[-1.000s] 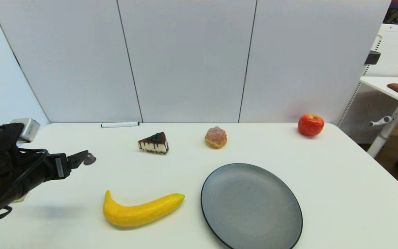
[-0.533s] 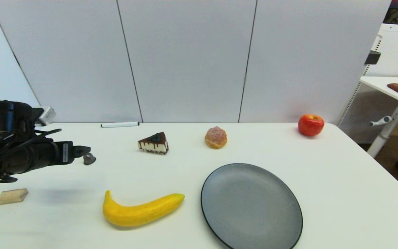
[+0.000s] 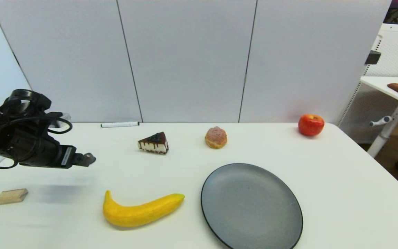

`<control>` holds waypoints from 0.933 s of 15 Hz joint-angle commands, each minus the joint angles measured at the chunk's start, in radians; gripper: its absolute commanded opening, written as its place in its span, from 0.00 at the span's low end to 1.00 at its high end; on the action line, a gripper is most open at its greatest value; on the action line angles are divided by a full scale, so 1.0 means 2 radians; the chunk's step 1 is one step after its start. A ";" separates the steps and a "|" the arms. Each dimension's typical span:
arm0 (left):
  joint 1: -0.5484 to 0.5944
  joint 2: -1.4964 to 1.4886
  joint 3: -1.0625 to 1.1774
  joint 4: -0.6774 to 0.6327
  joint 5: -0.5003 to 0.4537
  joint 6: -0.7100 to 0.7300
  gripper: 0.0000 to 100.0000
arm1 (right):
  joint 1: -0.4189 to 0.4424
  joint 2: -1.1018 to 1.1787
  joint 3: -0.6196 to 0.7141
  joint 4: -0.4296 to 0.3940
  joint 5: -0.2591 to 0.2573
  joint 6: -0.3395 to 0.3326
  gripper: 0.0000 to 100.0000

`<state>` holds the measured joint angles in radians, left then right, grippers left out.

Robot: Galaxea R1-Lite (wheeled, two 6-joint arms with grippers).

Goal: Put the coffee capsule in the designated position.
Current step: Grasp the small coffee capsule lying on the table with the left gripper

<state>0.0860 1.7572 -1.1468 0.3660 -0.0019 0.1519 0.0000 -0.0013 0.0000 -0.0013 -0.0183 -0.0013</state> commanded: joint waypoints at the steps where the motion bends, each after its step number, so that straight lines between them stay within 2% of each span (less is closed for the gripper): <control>1: 0.002 0.038 -0.036 0.001 0.000 0.003 1.00 | 0.000 0.001 0.000 0.000 0.000 0.000 1.00; 8: 0.001 0.094 -0.093 0.003 -0.001 0.015 1.00 | 0.000 0.001 0.000 0.000 0.000 0.000 1.00; 14: -0.002 0.116 -0.094 0.003 -0.023 0.014 1.00 | 0.000 0.001 0.000 0.000 0.000 0.000 1.00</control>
<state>0.0855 1.9719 -1.3340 0.3683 -0.0474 0.1789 0.0000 -0.0013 0.0000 -0.0009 -0.0191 -0.0013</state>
